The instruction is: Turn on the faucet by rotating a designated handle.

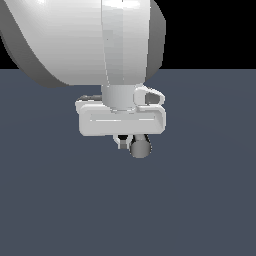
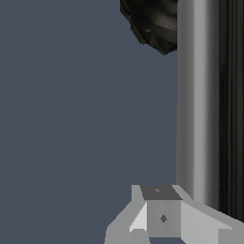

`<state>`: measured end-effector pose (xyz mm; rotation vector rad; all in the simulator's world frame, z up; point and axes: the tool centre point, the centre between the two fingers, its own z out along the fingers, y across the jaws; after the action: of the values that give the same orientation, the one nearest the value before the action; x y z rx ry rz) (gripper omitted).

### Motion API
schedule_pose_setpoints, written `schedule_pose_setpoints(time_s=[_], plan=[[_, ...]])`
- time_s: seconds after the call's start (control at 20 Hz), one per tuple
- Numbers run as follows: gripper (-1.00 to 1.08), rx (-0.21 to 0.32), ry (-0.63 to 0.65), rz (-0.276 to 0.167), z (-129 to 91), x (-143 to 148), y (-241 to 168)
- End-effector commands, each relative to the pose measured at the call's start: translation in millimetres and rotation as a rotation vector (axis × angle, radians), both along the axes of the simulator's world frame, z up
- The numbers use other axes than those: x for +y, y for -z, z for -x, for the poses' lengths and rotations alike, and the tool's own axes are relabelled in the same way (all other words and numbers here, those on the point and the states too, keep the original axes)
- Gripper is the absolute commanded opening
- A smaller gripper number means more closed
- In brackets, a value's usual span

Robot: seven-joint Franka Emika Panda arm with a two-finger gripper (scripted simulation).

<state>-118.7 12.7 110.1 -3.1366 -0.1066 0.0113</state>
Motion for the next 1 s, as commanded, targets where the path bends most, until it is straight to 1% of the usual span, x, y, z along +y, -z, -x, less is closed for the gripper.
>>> schedule_pose_setpoints(time_s=[0.0, 0.95], plan=[[-1.00, -0.007, 0.030, 0.003, -5.8, -27.8, -0.1], [-1.00, -0.007, 0.030, 0.003, -16.5, -122.7, -0.2]])
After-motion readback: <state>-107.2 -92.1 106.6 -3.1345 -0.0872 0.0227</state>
